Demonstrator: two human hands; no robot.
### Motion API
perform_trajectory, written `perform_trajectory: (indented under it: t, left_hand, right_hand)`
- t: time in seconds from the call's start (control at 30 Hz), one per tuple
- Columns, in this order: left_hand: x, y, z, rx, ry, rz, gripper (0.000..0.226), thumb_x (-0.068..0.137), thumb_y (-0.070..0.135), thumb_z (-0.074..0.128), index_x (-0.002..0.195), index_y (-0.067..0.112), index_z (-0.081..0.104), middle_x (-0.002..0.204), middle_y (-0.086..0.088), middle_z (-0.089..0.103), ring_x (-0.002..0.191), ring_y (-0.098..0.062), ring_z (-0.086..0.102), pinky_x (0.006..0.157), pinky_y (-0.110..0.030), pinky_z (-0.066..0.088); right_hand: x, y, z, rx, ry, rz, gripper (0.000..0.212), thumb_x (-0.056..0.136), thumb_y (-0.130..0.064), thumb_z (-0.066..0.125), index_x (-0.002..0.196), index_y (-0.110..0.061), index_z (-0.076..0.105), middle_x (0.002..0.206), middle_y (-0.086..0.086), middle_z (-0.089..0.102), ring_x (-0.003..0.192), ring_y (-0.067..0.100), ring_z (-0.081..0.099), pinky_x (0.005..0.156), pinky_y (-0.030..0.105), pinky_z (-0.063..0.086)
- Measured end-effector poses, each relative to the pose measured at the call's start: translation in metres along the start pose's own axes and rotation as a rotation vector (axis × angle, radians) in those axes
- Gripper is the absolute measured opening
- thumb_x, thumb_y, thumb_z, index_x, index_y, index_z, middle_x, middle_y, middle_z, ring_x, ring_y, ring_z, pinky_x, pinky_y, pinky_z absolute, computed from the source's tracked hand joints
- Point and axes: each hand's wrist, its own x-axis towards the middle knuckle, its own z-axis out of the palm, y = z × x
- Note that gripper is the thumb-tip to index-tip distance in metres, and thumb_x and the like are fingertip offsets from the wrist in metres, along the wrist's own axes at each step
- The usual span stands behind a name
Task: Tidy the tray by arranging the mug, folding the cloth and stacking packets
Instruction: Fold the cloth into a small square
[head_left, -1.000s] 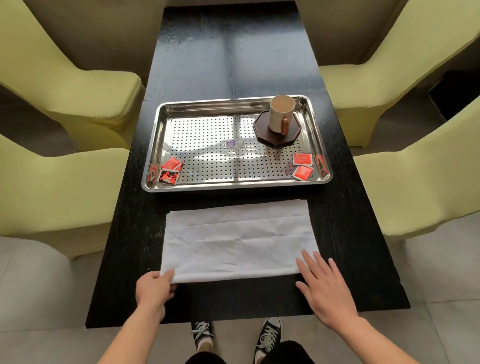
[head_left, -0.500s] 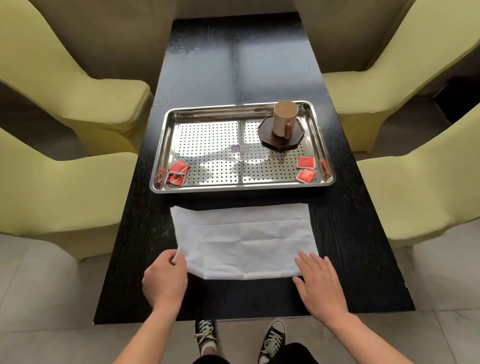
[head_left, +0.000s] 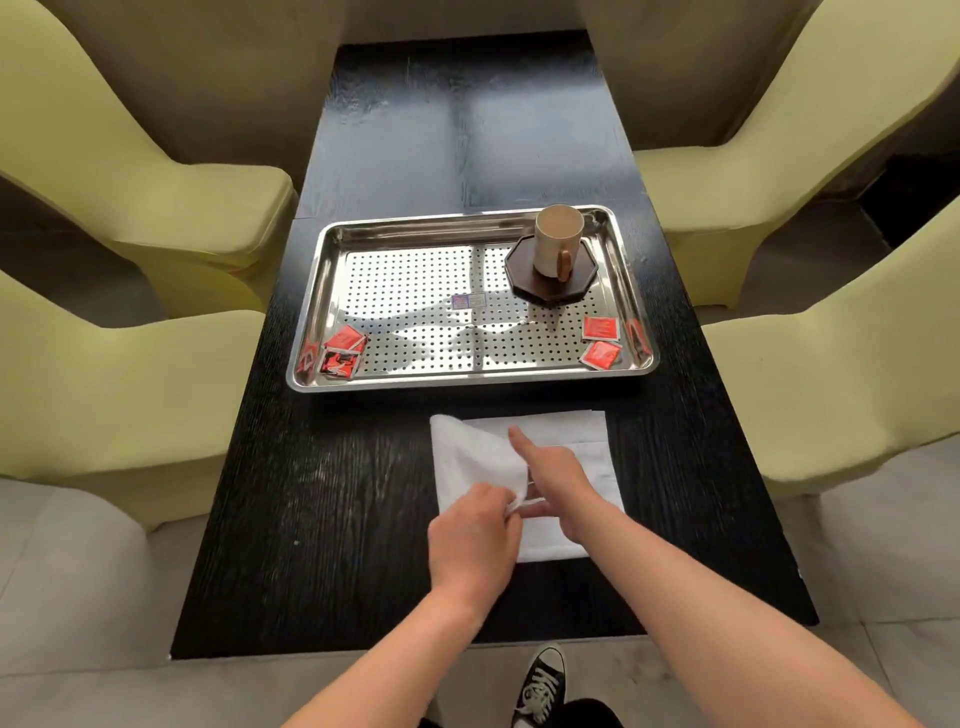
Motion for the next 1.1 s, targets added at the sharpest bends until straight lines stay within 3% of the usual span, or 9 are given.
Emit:
perform_trajectory:
  t: [0.07, 0.17, 0.3, 0.43, 0.5, 0.63, 0.93, 1.03, 1.1]
  left_hand:
    - [-0.003, 0.009, 0.008, 0.03, -0.077, 0.073, 0.013, 0.092, 0.029, 0.062, 0.093, 0.021, 0.071, 0.085, 0.007, 0.066, 0.073, -0.015, 0.064, 0.059, -0.026, 0.043]
    - [-0.005, 0.019, 0.014, 0.053, -0.133, 0.139, 0.008, 0.086, 0.026, 0.069, 0.084, 0.019, 0.073, 0.076, 0.004, 0.065, 0.066, -0.018, 0.061, 0.057, -0.025, 0.037]
    - [0.001, 0.032, 0.024, 0.024, -0.106, 0.213, 0.003, 0.081, 0.021, 0.076, 0.081, 0.018, 0.075, 0.072, 0.003, 0.066, 0.061, -0.02, 0.059, 0.058, -0.03, 0.044]
    - [0.009, 0.045, 0.038, -0.048, -0.143, 0.211, 0.019, 0.094, 0.025, 0.058, 0.103, 0.016, 0.072, 0.091, 0.0, 0.067, 0.082, -0.021, 0.062, 0.072, -0.033, 0.048]
    - [0.013, 0.052, 0.045, -0.051, -0.163, 0.218, 0.021, 0.095, 0.024, 0.056, 0.105, 0.015, 0.072, 0.092, -0.001, 0.067, 0.084, -0.021, 0.061, 0.071, -0.033, 0.047]
    - [0.017, 0.062, 0.058, -0.039, -0.193, 0.248, 0.018, 0.095, 0.022, 0.055, 0.097, 0.013, 0.071, 0.089, -0.003, 0.065, 0.08, -0.024, 0.061, 0.064, -0.032, 0.041]
    - [0.015, 0.068, 0.084, -0.013, -0.298, 0.239, 0.024, 0.1, 0.028, 0.049, 0.107, 0.016, 0.07, 0.098, -0.001, 0.066, 0.088, -0.022, 0.061, 0.071, -0.034, 0.046]
    - [0.013, 0.064, 0.089, -0.038, -0.389, 0.244, 0.029, 0.1, 0.032, 0.052, 0.12, 0.02, 0.068, 0.106, 0.0, 0.067, 0.096, -0.022, 0.062, 0.08, -0.035, 0.051]
    - [0.01, 0.056, 0.089, -0.052, -0.445, 0.226, 0.032, 0.098, 0.033, 0.052, 0.126, 0.021, 0.065, 0.113, 0.001, 0.065, 0.104, -0.021, 0.06, 0.085, -0.035, 0.05]
  right_hand:
    - [0.008, -0.002, 0.001, -0.068, 0.093, -0.068, 0.044, 0.084, -0.041, 0.073, 0.059, -0.018, 0.044, 0.058, -0.006, 0.045, 0.051, 0.012, 0.05, 0.041, 0.021, 0.043]
    - [0.02, -0.002, -0.008, -0.171, 0.193, -0.119, 0.031, 0.085, -0.021, 0.062, 0.057, -0.017, 0.051, 0.064, 0.002, 0.06, 0.064, 0.02, 0.06, 0.057, 0.03, 0.045]
    - [0.025, -0.009, -0.03, -0.273, 0.212, -0.161, 0.028, 0.086, -0.022, 0.059, 0.059, -0.016, 0.052, 0.069, 0.008, 0.06, 0.067, 0.022, 0.055, 0.062, 0.036, 0.039]
    - [0.036, -0.01, -0.055, -0.34, 0.244, -0.169, 0.025, 0.088, -0.024, 0.058, 0.067, -0.01, 0.059, 0.072, 0.011, 0.061, 0.068, 0.023, 0.054, 0.062, 0.036, 0.038]
    - [0.041, -0.011, -0.065, -0.369, 0.246, -0.167, 0.027, 0.088, -0.022, 0.057, 0.071, -0.002, 0.062, 0.073, 0.014, 0.06, 0.069, 0.023, 0.053, 0.062, 0.036, 0.037]
    - [0.052, -0.008, -0.08, -0.402, 0.281, -0.158, 0.036, 0.088, -0.019, 0.058, 0.054, -0.017, 0.045, 0.061, 0.003, 0.048, 0.061, 0.02, 0.044, 0.059, 0.036, 0.031]
    - [0.07, 0.008, -0.097, -0.451, 0.283, -0.112, 0.03, 0.094, -0.025, 0.059, 0.082, 0.002, 0.068, 0.087, 0.02, 0.07, 0.073, 0.027, 0.058, 0.065, 0.038, 0.043]
    - [0.073, 0.012, -0.099, -0.49, 0.32, -0.146, 0.027, 0.095, -0.027, 0.059, 0.089, -0.002, 0.067, 0.082, 0.013, 0.066, 0.077, 0.024, 0.058, 0.067, 0.036, 0.044]
    - [0.073, 0.015, -0.102, -0.477, 0.362, -0.159, 0.019, 0.096, -0.029, 0.061, 0.099, -0.011, 0.066, 0.09, 0.003, 0.065, 0.087, 0.022, 0.061, 0.076, 0.039, 0.05]
